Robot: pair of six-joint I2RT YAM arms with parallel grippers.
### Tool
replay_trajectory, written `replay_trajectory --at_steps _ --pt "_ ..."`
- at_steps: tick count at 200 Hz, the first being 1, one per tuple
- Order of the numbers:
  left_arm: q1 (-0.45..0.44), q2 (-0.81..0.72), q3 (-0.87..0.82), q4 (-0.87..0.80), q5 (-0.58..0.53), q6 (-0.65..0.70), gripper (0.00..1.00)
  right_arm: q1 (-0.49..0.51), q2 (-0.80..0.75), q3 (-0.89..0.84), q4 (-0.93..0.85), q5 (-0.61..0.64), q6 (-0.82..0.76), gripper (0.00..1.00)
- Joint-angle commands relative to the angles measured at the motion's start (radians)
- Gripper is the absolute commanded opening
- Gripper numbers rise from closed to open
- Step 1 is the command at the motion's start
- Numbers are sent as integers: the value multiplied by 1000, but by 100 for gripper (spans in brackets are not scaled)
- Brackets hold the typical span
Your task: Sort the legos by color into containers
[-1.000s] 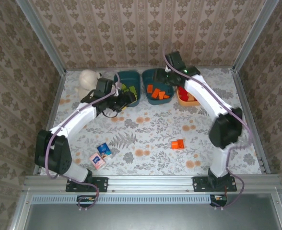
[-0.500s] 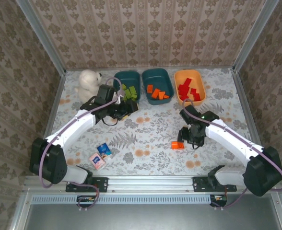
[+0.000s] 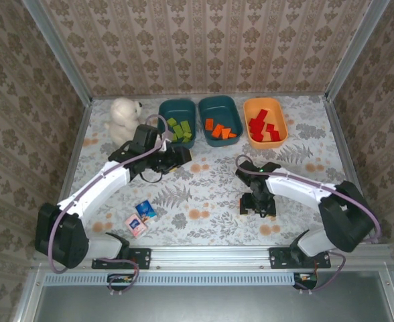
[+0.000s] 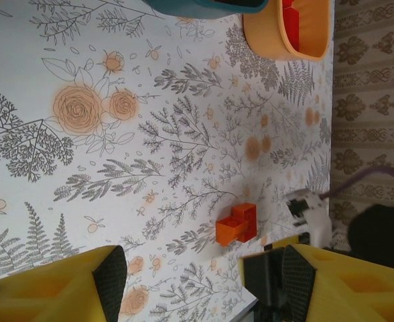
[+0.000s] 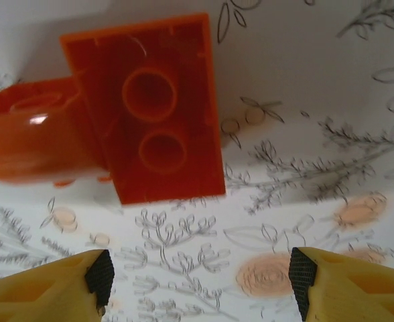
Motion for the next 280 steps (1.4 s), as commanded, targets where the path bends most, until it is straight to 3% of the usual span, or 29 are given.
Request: replay_trajectory --at_steps 1,96,202,247,280 --pt "-4 -40 -16 -10 -14 -15 66 2 58 42 56 9 -28 73" --pt "0 -136 -91 0 25 -51 67 -106 159 114 87 72 -132 65" --pt "-5 -106 -90 45 49 -57 67 -118 58 38 93 52 -47 29" --pt "-33 -61 -39 117 69 -111 67 -94 -84 250 -58 134 -77 26" --pt "15 62 118 139 75 -134 67 -93 112 585 -56 153 -208 26"
